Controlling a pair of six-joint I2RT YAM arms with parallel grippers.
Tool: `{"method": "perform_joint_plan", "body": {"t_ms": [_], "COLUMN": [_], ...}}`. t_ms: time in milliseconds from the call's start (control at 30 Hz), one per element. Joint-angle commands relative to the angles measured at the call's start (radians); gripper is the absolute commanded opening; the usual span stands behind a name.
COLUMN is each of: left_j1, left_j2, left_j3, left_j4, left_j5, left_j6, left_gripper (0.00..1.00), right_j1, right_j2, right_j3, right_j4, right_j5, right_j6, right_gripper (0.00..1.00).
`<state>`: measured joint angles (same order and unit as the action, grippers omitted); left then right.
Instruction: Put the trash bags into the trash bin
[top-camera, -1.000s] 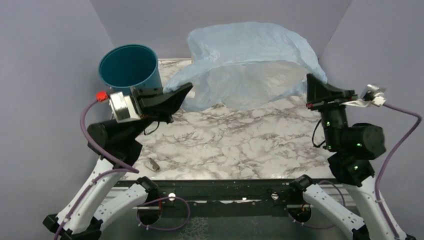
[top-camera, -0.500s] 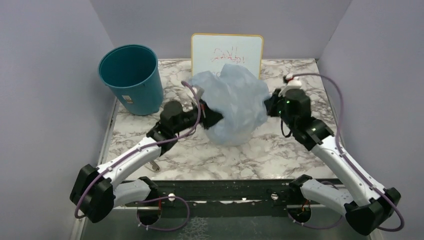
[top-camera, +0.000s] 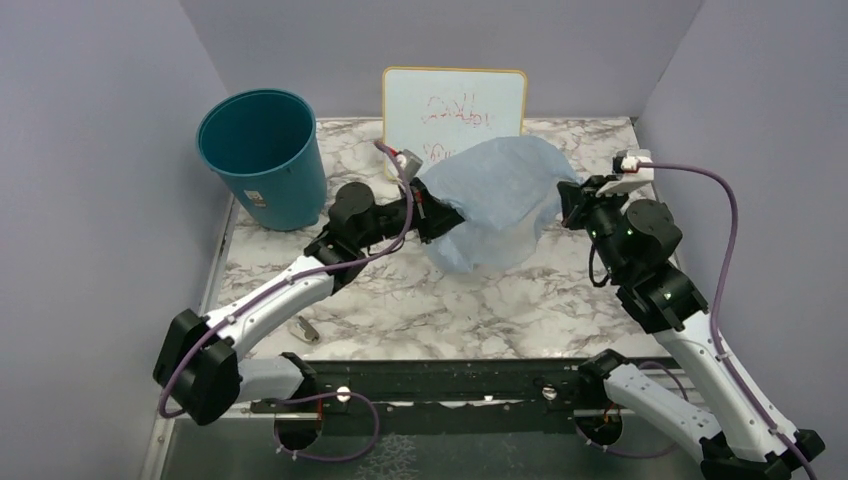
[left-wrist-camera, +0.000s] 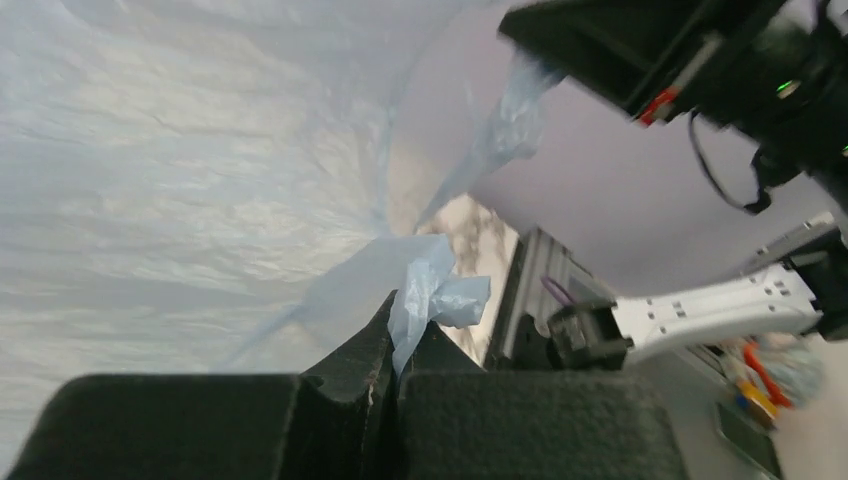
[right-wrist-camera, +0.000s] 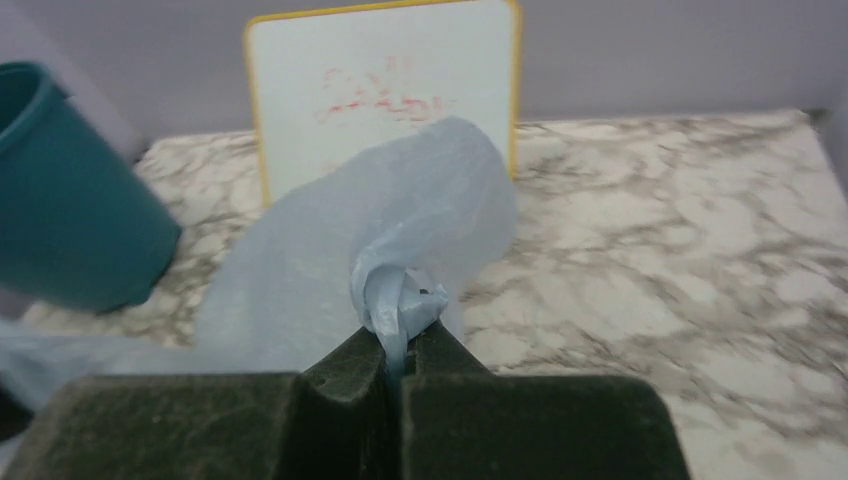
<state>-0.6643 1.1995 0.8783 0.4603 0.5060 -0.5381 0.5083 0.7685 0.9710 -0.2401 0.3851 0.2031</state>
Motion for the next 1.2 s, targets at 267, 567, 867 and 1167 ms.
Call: {"method": "perform_joint_plan", "body": {"t_ms": [267, 567, 867, 1167], "left_j1": [-0.090, -0.030, 0.085, 0.093], "left_j2": [-0.071, -0.116, 0.307, 0.483], "left_j3": [-0.044, -0.036, 0.471, 0.632], "left_j4": [0.012, -0.334, -0.654, -0.086], "left_j5": [-0.072, -0.494, 0.132, 0.345], "left_j6": [-0.036, -0.108, 0.063, -0.213], "left_gripper": [0.00, 0.00, 0.00, 0.00], "right_j1": [0.001, 0.001, 0.001, 0.001], "right_j2": [0.167, -0.002, 0.096, 0.021], "right_j3": [0.225, 0.117, 0.258, 0.312], "right_j4": [-0.080, 0.052, -0.016, 0.106], "right_j5": [-0.824, -0.081, 0.373, 0.140], "right_j6": [-0.101, -0.098, -0.314, -0.423], "right_gripper": [0.01, 0.01, 0.01, 0.01]}}
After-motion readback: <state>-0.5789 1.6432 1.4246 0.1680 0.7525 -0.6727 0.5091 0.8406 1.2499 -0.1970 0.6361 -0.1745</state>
